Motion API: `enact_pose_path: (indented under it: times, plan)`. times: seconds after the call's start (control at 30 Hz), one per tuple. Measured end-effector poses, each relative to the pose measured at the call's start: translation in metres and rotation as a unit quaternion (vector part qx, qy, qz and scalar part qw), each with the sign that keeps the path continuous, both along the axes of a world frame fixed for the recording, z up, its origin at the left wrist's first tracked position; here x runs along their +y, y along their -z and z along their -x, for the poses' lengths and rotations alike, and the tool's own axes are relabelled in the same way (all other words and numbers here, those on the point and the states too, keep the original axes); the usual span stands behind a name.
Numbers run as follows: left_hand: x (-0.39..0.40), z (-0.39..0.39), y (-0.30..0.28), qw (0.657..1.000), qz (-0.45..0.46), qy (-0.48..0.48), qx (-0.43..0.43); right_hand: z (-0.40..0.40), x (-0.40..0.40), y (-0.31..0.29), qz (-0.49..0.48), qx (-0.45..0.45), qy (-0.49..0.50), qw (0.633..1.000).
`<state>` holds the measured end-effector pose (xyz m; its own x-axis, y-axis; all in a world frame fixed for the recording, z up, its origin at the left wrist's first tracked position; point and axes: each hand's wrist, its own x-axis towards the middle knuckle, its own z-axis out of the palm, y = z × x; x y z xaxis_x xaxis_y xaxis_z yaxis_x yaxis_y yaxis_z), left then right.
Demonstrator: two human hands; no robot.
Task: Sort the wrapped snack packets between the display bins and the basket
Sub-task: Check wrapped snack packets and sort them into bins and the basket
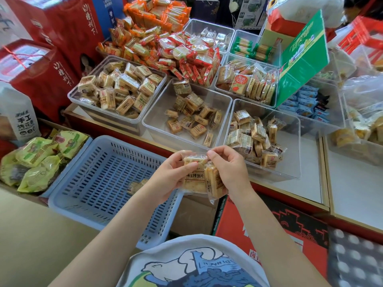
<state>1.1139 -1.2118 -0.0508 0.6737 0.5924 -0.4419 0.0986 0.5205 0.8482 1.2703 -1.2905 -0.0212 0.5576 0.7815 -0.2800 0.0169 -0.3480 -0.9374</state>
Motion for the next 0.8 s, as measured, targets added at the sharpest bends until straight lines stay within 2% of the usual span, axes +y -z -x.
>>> enact_pose_path:
  times: [0.13, 0.3, 0.43, 0.57, 0.8]
  plan:
    - [-0.003, -0.005, 0.006, 0.994, -0.046, -0.043, 0.086, 0.001, 0.002, 0.006, 0.072, 0.015, 0.012, 0.997]
    - [-0.01, -0.013, 0.004, 0.993, -0.073, 0.007, 0.088, 0.009, 0.009, 0.006, 0.095, 0.077, 0.008, 0.992]
    - [-0.008, -0.009, 0.009, 0.992, -0.084, -0.055, 0.072, 0.012, 0.013, 0.003, 0.074, 0.164, 0.004, 0.984]
    - [-0.003, -0.002, 0.009, 0.993, -0.072, -0.079, 0.047, 0.004, 0.008, 0.003, 0.073, 0.117, -0.038, 0.99]
    - [-0.007, -0.005, 0.006, 0.995, -0.076, -0.062, 0.012, -0.003, 0.007, 0.007, 0.021, 0.059, 0.004, 0.998]
